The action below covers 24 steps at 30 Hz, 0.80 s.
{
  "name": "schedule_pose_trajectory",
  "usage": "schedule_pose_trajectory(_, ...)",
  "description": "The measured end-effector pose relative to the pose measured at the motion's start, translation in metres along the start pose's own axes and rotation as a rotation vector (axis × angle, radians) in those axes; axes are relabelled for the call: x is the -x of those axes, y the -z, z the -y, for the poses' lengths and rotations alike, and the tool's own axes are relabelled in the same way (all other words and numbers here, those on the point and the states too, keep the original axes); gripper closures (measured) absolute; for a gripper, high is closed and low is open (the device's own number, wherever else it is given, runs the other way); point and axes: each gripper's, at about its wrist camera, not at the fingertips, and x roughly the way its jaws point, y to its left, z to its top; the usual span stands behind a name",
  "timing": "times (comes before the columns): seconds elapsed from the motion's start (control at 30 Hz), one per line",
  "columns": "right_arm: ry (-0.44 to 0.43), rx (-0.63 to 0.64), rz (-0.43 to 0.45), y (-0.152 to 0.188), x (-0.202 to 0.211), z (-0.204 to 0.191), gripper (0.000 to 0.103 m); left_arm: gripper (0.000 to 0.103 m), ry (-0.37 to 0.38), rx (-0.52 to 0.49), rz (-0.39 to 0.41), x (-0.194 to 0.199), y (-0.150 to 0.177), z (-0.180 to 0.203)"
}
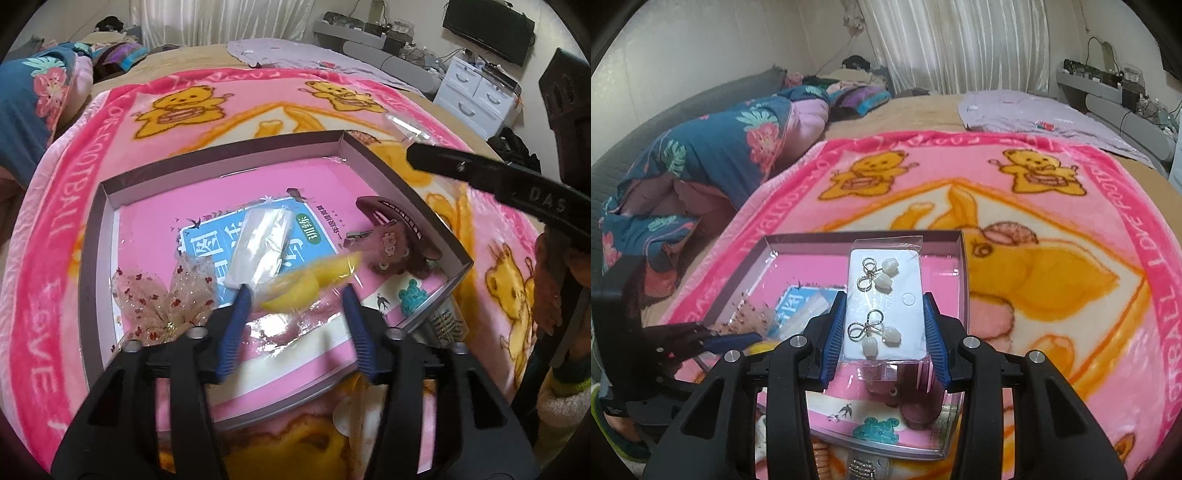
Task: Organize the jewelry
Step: 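Carry the hair-tie bag into the pink box and open left tool while right tool drops the earring card there, then withdraw both tools from the pink box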
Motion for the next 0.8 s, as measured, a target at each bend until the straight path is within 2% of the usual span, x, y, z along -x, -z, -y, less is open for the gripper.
schedule_pose_trajectory(0.03, -0.001, 0.000, -0.006, 0.001, -0.002, 0.000, 0.063, 0.050, 0.001, -0.002, -0.001, 0.001, 0.000, 0.000)
schedule_pose_trajectory(0.1, -0.001, -0.007, -0.018, 0.003, -0.006, 0.000, 0.062, 0.040, -0.008, -0.008, 0.005, 0.004, 0.000, 0.000)
schedule_pose_trajectory(0.27, -0.004, -0.018, -0.042, 0.006, -0.011, 0.002, 0.061, 0.035, -0.019, 0.005, 0.030, 0.015, -0.002, -0.005)
schedule_pose_trajectory(0.3, -0.005, -0.022, -0.044, 0.007, -0.012, 0.002, 0.060, 0.030, -0.024, 0.008, 0.036, 0.017, -0.002, -0.007)
schedule_pose_trajectory(0.37, -0.002, -0.025, -0.042, 0.008, -0.010, 0.002, 0.054, 0.029, -0.032, 0.010, 0.045, 0.022, -0.003, -0.008)
schedule_pose_trajectory(0.47, 0.004, -0.022, -0.037, 0.009, -0.008, 0.003, 0.053, 0.027, -0.042, 0.017, 0.063, 0.030, -0.004, -0.011)
schedule_pose_trajectory(0.57, -0.002, -0.037, -0.017, 0.009, -0.002, 0.003, 0.039, 0.027, -0.052, 0.022, 0.079, 0.037, -0.006, -0.014)
schedule_pose_trajectory(0.63, 0.000, -0.033, -0.009, 0.008, 0.002, 0.002, 0.037, 0.023, -0.055, 0.030, 0.088, 0.041, -0.006, -0.016)
schedule_pose_trajectory(0.7, 0.007, -0.038, 0.005, 0.009, 0.007, 0.002, 0.029, 0.020, -0.060, 0.033, 0.098, 0.046, -0.007, -0.017)
schedule_pose_trajectory(0.77, 0.007, -0.054, 0.022, 0.008, 0.012, 0.003, 0.018, 0.017, -0.068, 0.038, 0.107, 0.050, -0.007, -0.018)
schedule_pose_trajectory(0.8, 0.001, -0.061, 0.031, 0.008, 0.015, 0.003, 0.018, 0.015, -0.071, 0.042, 0.113, 0.052, -0.007, -0.019)
